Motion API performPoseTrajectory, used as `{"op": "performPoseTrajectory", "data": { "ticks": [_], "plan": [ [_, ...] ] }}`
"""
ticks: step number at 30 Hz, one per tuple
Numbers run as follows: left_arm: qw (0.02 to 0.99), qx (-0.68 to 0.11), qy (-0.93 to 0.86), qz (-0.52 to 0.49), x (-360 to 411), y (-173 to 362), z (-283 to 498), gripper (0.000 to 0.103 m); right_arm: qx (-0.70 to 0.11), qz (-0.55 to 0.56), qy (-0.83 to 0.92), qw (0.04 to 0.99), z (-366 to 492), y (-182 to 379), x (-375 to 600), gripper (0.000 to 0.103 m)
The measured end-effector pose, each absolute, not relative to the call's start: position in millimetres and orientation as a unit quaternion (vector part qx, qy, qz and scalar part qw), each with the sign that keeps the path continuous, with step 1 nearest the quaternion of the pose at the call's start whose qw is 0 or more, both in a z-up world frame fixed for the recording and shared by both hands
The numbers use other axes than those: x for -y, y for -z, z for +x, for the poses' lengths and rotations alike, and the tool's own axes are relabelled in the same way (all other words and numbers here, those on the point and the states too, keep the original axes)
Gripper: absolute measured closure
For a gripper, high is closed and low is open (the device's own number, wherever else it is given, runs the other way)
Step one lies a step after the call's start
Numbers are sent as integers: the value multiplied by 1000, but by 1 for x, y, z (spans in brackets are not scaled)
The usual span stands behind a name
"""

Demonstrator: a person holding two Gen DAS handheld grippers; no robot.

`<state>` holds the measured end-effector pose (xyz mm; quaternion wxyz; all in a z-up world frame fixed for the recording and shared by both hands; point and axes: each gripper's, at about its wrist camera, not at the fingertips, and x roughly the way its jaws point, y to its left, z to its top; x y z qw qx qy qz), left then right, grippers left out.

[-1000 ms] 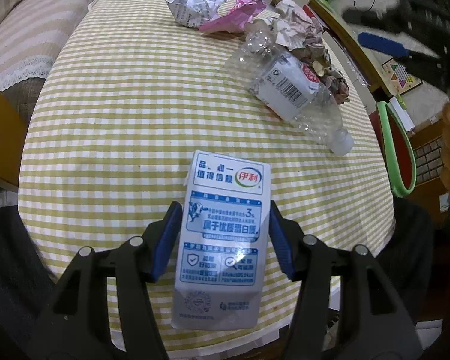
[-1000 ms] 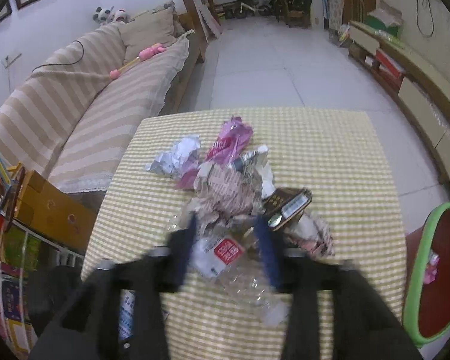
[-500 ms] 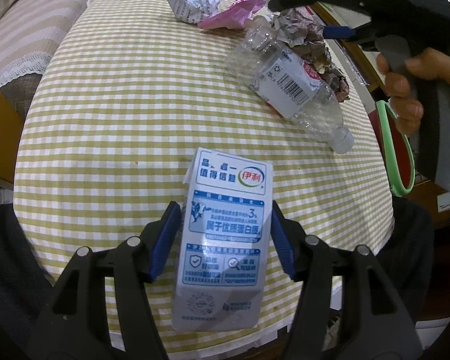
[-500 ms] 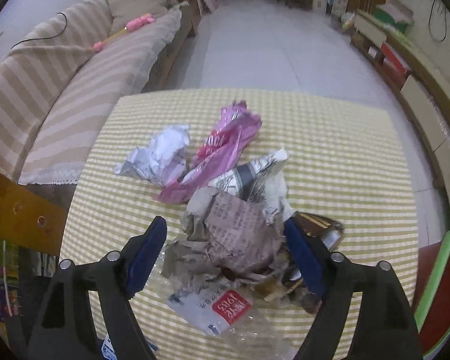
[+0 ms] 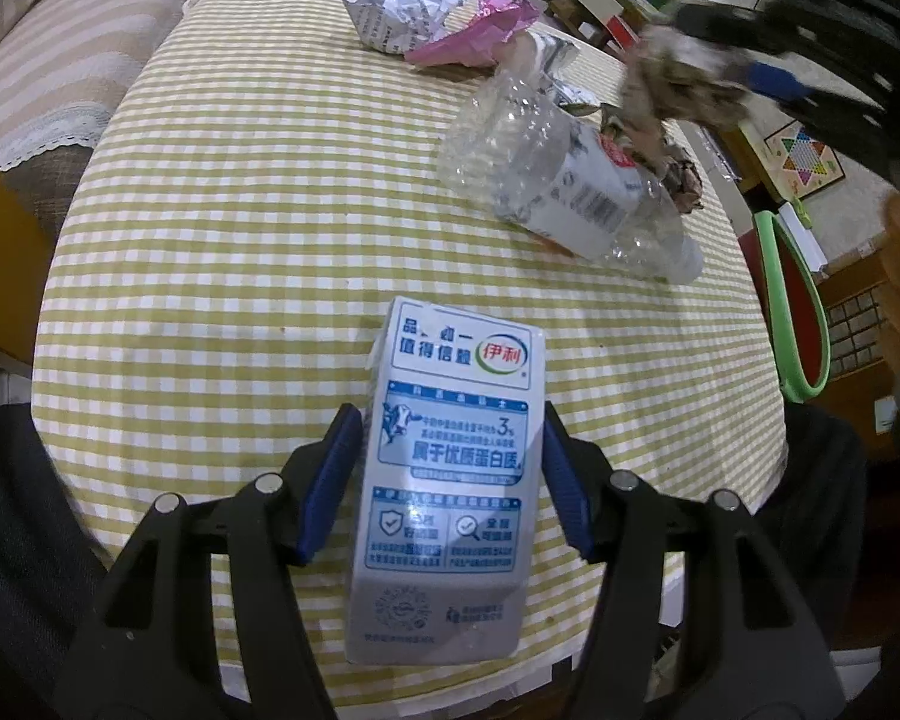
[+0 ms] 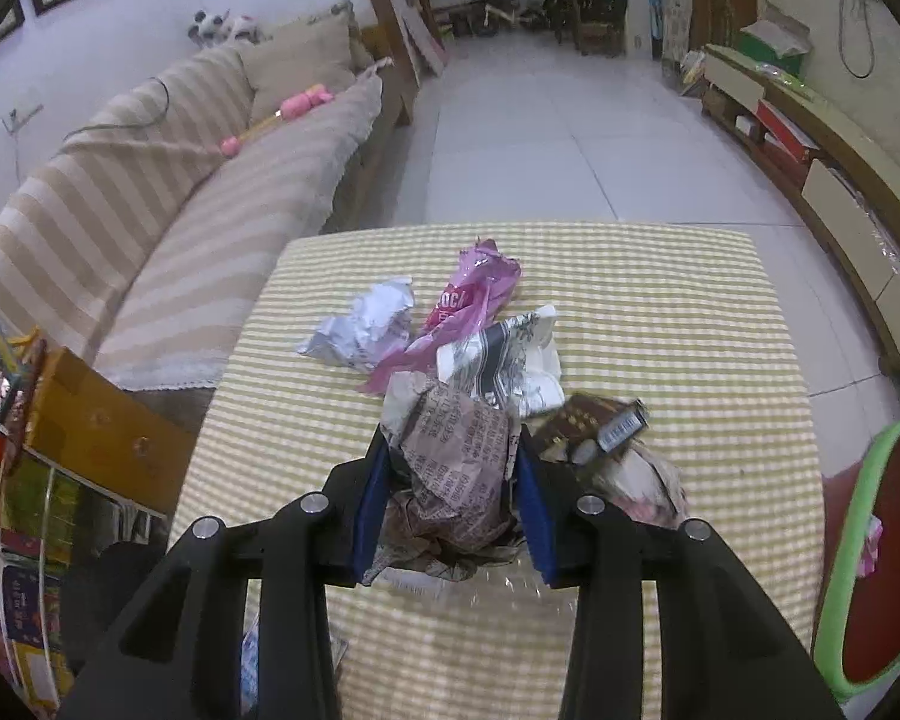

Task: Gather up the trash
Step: 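Carry the milk carton and crumpled paper from the table over the bucket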

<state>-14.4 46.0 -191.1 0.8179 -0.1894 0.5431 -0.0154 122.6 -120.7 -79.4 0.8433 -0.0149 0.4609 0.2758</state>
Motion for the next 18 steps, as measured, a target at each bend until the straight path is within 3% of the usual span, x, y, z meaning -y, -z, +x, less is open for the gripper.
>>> {"op": "performPoseTrajectory", "data": {
  "ticks": [18],
  "plan": [
    [848,-497,19,-181,-38,144,3,47,-424,42,-267,864,76,47,165,65]
  ]
}}
